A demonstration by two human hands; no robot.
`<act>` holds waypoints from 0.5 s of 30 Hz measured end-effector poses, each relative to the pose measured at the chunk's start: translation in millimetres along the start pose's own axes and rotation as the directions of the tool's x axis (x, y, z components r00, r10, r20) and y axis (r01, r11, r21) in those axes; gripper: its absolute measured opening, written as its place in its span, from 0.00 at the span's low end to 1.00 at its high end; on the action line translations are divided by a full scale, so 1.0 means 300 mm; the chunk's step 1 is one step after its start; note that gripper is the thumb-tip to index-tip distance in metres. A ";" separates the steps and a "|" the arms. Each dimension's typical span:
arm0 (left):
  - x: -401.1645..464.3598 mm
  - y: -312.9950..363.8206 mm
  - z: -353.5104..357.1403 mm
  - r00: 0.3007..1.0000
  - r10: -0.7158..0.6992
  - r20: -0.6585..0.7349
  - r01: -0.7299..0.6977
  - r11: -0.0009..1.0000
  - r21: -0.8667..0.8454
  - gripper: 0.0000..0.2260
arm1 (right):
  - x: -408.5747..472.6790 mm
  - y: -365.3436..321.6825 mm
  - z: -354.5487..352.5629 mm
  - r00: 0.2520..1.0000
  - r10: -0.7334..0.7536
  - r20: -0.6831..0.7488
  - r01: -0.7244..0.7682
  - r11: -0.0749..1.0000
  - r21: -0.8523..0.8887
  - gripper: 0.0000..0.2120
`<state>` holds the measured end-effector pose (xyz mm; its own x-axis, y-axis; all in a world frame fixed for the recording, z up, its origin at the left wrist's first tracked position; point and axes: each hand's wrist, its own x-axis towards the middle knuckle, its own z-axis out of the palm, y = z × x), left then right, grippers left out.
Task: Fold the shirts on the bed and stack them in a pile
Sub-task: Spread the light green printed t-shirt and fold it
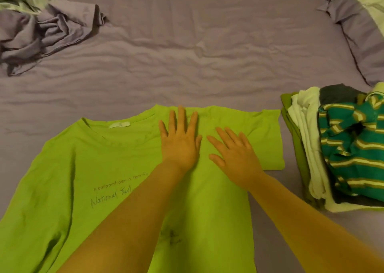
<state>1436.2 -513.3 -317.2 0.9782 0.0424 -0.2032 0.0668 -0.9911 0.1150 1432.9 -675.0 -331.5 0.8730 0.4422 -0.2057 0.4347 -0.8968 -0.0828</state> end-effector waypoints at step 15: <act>-0.528 -0.733 -0.064 0.986 -0.148 0.077 0.136 0.981 0.141 0.22 | 0.011 -0.658 0.002 0.963 -0.185 0.196 0.187 0.982 0.009 0.31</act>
<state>1270.4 -299.7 -291.7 0.9396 0.1786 -0.2921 0.1708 -0.9839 -0.0519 1350.0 -496.6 -316.3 0.7170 0.5881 -0.3742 0.5882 -0.7985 -0.1281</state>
